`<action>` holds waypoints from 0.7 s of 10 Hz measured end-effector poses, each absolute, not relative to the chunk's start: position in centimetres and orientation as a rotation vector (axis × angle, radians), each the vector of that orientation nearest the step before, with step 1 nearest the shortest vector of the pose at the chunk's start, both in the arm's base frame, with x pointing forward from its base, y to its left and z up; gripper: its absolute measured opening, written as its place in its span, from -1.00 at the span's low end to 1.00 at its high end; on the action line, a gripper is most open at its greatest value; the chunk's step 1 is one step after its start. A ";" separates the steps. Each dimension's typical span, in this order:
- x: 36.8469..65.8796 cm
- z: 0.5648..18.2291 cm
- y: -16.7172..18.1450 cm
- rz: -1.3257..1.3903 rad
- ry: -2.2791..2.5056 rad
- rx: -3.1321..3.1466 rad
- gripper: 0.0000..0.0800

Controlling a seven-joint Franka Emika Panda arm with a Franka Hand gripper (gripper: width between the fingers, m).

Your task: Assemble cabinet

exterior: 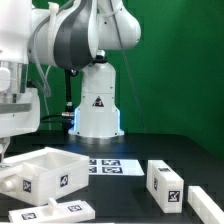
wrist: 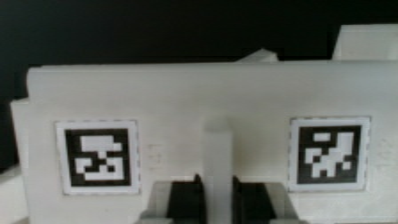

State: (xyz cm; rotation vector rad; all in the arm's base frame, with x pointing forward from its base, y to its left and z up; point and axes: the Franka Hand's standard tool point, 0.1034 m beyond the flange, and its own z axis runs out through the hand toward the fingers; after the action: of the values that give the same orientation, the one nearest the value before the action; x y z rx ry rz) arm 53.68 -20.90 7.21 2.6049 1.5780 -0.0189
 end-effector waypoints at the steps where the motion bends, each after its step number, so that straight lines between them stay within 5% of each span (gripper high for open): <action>1: 53.6 7.2 -21.0 -0.020 1.576 2.606 -0.84; 7: 52.9 6.8 -22.5 -0.022 1.553 2.603 -0.84</action>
Offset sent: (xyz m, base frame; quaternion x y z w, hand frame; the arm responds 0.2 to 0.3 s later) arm 0.0000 0.0000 0.0000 0.0000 0.0000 0.0000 1.0000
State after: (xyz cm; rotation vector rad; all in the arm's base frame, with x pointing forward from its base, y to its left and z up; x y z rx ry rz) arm 52.93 -22.50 6.85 2.6034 1.5534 -0.0218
